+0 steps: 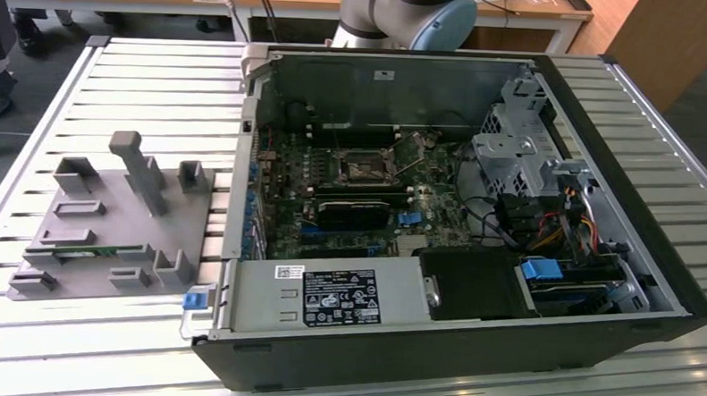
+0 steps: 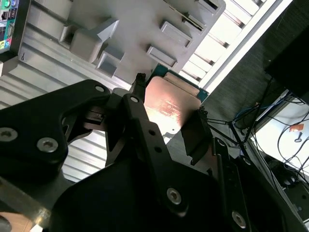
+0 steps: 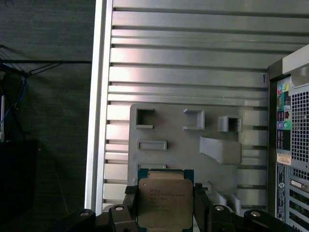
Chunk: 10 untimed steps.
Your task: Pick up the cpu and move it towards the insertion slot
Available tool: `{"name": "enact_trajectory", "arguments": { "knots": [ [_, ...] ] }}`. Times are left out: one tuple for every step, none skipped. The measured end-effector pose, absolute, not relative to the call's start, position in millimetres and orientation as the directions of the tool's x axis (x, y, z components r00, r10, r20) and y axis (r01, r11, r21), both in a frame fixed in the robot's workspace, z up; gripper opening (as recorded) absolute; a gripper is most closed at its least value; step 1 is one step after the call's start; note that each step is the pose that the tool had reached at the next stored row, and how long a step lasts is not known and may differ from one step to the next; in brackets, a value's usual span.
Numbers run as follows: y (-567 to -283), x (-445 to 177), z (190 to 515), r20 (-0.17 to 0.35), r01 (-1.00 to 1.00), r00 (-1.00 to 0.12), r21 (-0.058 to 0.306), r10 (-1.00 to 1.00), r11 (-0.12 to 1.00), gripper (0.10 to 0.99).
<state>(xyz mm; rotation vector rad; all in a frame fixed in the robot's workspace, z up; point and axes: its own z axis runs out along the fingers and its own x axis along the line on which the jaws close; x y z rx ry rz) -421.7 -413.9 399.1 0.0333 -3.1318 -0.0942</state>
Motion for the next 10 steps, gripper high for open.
{"name": "enact_trajectory", "arguments": {
  "knots": [
    [-413.9, -420.7, 399.2, 0.008, -0.021, -1.0, 0.06, -0.021, 0.998, 0.545],
    [-413.9, -419.7, 399.1, 0.008, -0.021, -1.0, 0.06, -0.021, 0.998, 0.545],
    [-413.9, -418.4, 399.1, 0.008, -0.021, -1.0, 0.06, -0.021, 0.998, 0.545],
    [-413.9, -416.4, 399.1, 0.008, -0.021, -1.0, 0.06, -0.021, 0.998, 0.545],
    [-413.9, -413.3, 399.1, 0.008, -0.021, -1.0, 0.06, -0.021, 0.998, 0.545],
    [-413.9, -410.1, 399.1, 0.008, -0.021, -1.0, 0.06, -0.022, 0.998, 0.545],
    [-413.9, -407.3, 399.1, 0.008, -0.021, -1.0, 0.06, -0.021, 0.998, 0.545],
    [-413.9, -405.1, 399.1, 0.008, -0.021, -1.0, 0.06, -0.022, 0.998, 0.545],
    [-413.9, -403.3, 399.1, 0.008, -0.021, -1.0, 0.06, -0.021, 0.998, 0.545],
    [-413.9, -401.5, 399.1, 0.008, -0.021, -1.0, 0.06, -0.022, 0.998, 0.545]
  ]
}}
